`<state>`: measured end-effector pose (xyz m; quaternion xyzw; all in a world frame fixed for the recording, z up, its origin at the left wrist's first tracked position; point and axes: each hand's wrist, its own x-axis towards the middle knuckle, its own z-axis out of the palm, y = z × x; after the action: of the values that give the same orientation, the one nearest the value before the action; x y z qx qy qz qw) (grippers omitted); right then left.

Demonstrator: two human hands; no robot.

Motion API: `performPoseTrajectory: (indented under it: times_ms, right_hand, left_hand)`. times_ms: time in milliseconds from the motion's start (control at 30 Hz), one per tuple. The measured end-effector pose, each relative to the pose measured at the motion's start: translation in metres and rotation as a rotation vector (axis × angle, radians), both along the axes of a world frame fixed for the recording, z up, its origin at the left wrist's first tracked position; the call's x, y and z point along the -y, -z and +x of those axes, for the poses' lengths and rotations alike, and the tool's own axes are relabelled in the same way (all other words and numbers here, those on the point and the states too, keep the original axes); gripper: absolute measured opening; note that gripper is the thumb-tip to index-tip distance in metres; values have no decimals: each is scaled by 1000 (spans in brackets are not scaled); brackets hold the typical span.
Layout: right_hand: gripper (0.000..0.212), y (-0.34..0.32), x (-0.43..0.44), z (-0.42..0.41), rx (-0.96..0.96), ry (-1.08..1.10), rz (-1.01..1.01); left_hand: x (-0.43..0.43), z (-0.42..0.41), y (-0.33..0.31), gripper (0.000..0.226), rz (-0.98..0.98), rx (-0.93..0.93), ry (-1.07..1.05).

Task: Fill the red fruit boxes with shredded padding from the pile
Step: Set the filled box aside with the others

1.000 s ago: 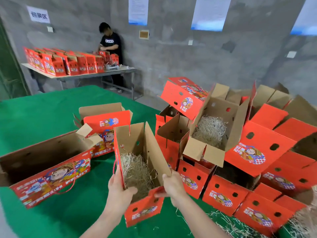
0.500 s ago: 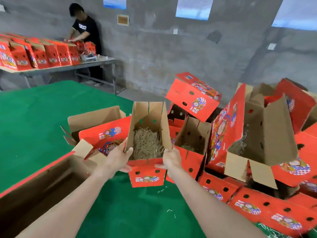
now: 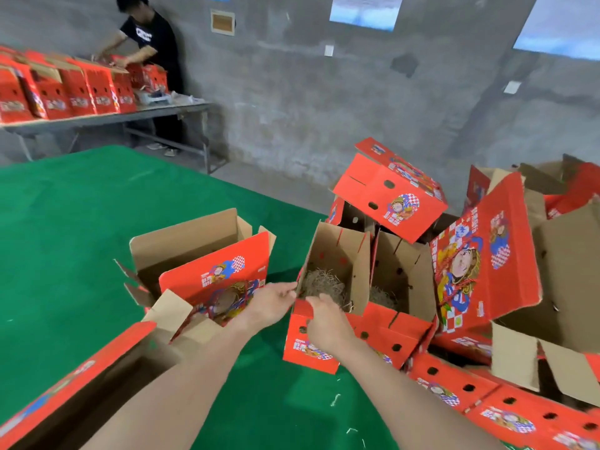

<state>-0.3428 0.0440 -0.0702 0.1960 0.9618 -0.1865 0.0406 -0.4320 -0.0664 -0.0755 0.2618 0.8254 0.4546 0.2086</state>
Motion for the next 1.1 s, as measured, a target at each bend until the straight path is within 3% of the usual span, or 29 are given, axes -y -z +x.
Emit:
performPoseTrajectory:
  times_ms: [100, 167, 267, 333, 400, 433, 500, 600, 633, 700, 767, 833, 867, 1000, 1100]
  right_hand:
    - [45, -7, 12, -23, -130, -6, 28]
    - [44, -15, 23, -38, -177, -83, 1]
    - [46, -27, 45, -58, -225, -244, -31]
    - [45, -34, 60, -71, -243, -293, -84]
    - [42, -37, 71, -82, -238, -264, -165]
    - [42, -38, 75, -87, -224, -221, -211]
    - [54, -40, 78, -93, -160, -71, -398]
    - [85, -54, 78, -98, -35, 199, -1047]
    - [94, -63, 77, -102, -42, 247, -1202]
    - [94, -78, 76, -113, -154, 346, -1393]
    - [64, -90, 72, -118, -316, 471, -1329]
    - [30, -99, 58, -112, -468, 547, -1093]
    - [26, -104, 46, -105, -534, 541, -1011]
    - [24, -139, 1, -66, -630, 344, -728]
    - [11, -176, -19, -27, -650, 178, -550]
  left_hand:
    - [30, -35, -13, 42, -62, -308, -356]
    - [58, -62, -17, 54, -245, -464, -526]
    - [99, -97, -16, 68, -577, -351, -550]
    - [114, -104, -12, 49, -634, -235, -466]
    - [117, -100, -11, 13, -622, -311, -406]
    - [115, -96, -10, 5, -599, -379, -430]
    - [108, -83, -12, 13, -536, -499, -512]
    - [99, -61, -20, 12, -335, -615, -636]
    - [96, -50, -26, 7, -281, -672, -625]
    - [87, -27, -43, 27, -257, -790, -462]
    - [76, -8, -60, 45, -216, -907, -324]
    - [68, 8, -84, 30, -190, -1007, -153]
    - [65, 13, -94, 18, -155, -1053, -89]
    - [64, 41, -169, 26, -115, -1315, -8]
    - [58, 66, -229, 35, -328, -1459, 148]
